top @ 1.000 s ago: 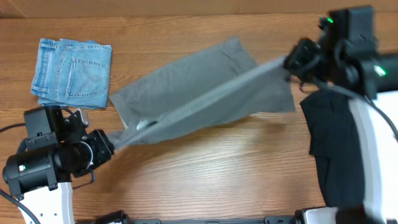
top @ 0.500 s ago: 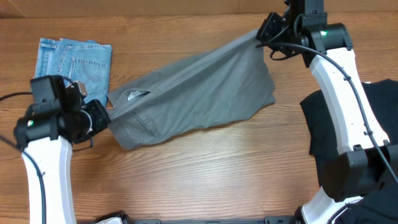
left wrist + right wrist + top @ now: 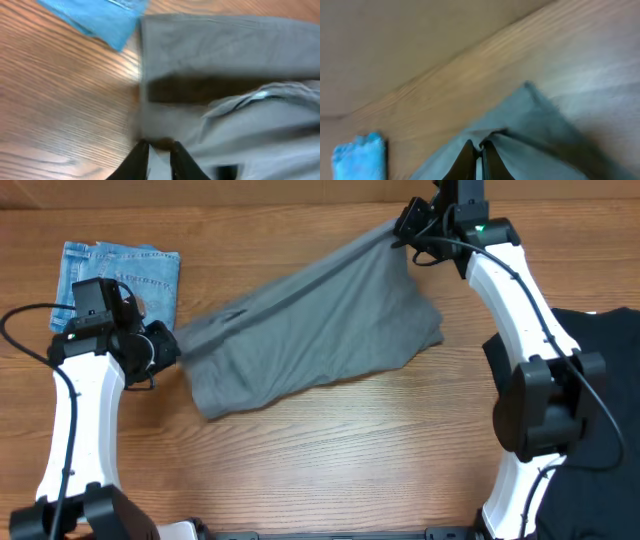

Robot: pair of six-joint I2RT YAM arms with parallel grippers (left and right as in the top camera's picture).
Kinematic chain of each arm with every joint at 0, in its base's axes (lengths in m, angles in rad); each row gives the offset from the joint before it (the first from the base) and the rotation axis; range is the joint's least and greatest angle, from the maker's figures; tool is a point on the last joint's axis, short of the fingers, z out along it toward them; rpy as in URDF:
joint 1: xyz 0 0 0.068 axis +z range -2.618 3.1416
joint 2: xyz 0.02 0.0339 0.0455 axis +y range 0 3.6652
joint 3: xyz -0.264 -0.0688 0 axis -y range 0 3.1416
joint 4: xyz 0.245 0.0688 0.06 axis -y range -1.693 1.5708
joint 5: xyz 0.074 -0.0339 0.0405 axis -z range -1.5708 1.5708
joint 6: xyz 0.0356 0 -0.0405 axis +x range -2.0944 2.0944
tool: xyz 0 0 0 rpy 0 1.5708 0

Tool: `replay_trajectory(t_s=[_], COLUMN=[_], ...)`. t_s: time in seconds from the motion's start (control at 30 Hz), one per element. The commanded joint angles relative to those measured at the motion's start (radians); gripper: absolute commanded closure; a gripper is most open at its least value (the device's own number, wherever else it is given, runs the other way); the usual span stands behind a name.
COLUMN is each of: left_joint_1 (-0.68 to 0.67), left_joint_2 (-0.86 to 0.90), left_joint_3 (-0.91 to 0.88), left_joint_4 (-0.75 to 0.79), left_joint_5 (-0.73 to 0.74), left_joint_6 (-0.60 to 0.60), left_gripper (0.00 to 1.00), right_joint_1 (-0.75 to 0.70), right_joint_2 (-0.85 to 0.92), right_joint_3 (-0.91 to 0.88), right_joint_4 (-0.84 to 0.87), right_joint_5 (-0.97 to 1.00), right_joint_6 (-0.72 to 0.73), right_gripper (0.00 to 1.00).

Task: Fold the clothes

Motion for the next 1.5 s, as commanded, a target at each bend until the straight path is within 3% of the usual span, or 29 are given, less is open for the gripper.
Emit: replay_trajectory(t_s=[0.0,0.03,0.07,0.13,0.17,0.27,0.4,0.63,0.83,0.93,1.13,1.3,1.47], left_joint_1=[-0.012,-0.014,-0.015,-0.014,-0.014,-0.013,-0.013,-0.014,-0.011,-0.011,-0.013,-0.013,-0.014], left_joint_2=[0.068,0.081,0.094,0.111,0.114,0.115,0.114,0.121,0.161,0.189,0.311,0.407,0.475], left_joint_3=[0.012,0.012,0.012,0.012,0.012,0.012,0.012,0.012,0.012,0.012,0.012,0.012,0.012], left_joint_4=[0.045,0.058,0.073,0.090,0.091,0.081,0.047,0.050,0.220,0.302,0.468,0.601,0.724], left_joint_5=[-0.125,-0.131,-0.131,-0.131,-0.131,-0.131,-0.131,-0.117,0.055,0.090,0.216,0.285,0.335], left_joint_6=[0.003,0.002,-0.001,-0.001,-0.001,0.000,0.001,0.005,0.192,0.227,0.300,0.291,0.287], left_gripper=[0.77,0.74,0.69,0.65,0.65,0.61,0.56,0.36,0.32,0.29,0.33,0.39,0.40], right_joint_1=[-0.040,-0.039,-0.039,-0.039,-0.039,-0.045,-0.051,-0.052,-0.055,-0.054,-0.032,0.014,0.079], right_joint_2=[0.033,0.040,0.043,0.052,0.052,0.051,0.051,0.051,0.051,0.051,0.051,0.051,0.051], right_joint_3=[0.026,0.026,0.026,0.026,0.026,0.026,0.026,0.026,0.026,0.026,0.026,0.026,0.026], right_joint_4=[0.058,0.071,0.081,0.092,0.089,0.071,-0.007,-0.242,-0.468,-0.527,-0.600,-0.614,-0.606], right_joint_5=[0.090,0.089,0.085,0.083,0.083,0.076,0.060,0.034,-0.096,-0.169,-0.368,-0.374,-0.373], right_joint_6=[0.003,0.003,0.003,-0.003,-0.009,-0.083,-0.139,-0.140,-0.323,-0.376,-0.454,-0.454,-0.454], right_gripper=[0.96,0.95,0.84,0.39,0.29,0.17,0.14,0.18,0.24,0.25,0.32,0.34,0.35])
